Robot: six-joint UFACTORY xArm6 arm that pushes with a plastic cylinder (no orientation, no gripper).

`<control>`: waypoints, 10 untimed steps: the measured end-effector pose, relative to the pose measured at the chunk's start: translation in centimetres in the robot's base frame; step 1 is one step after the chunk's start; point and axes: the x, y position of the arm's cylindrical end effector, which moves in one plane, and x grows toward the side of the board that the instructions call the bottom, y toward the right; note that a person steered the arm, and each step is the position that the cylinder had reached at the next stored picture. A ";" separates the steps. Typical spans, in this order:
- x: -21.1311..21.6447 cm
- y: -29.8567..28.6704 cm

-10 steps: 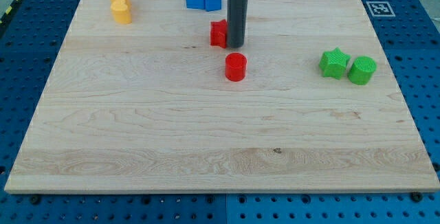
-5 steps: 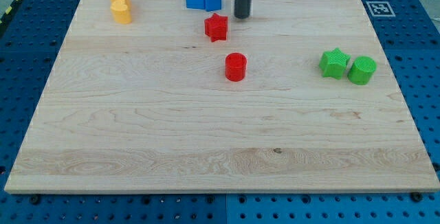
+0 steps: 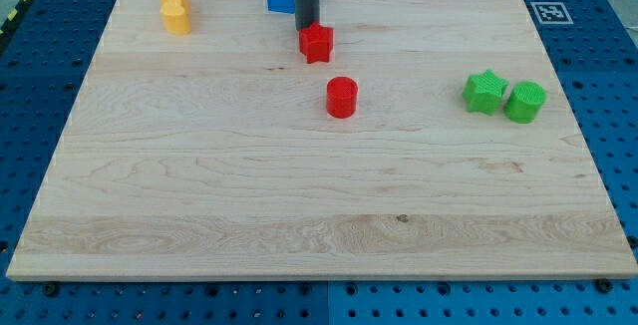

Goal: Separate the red star and the red circle

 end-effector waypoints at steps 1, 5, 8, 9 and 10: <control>1.1 0.9; 4.5 3.4; 4.1 12.2; 4.5 12.2; 7.8 12.0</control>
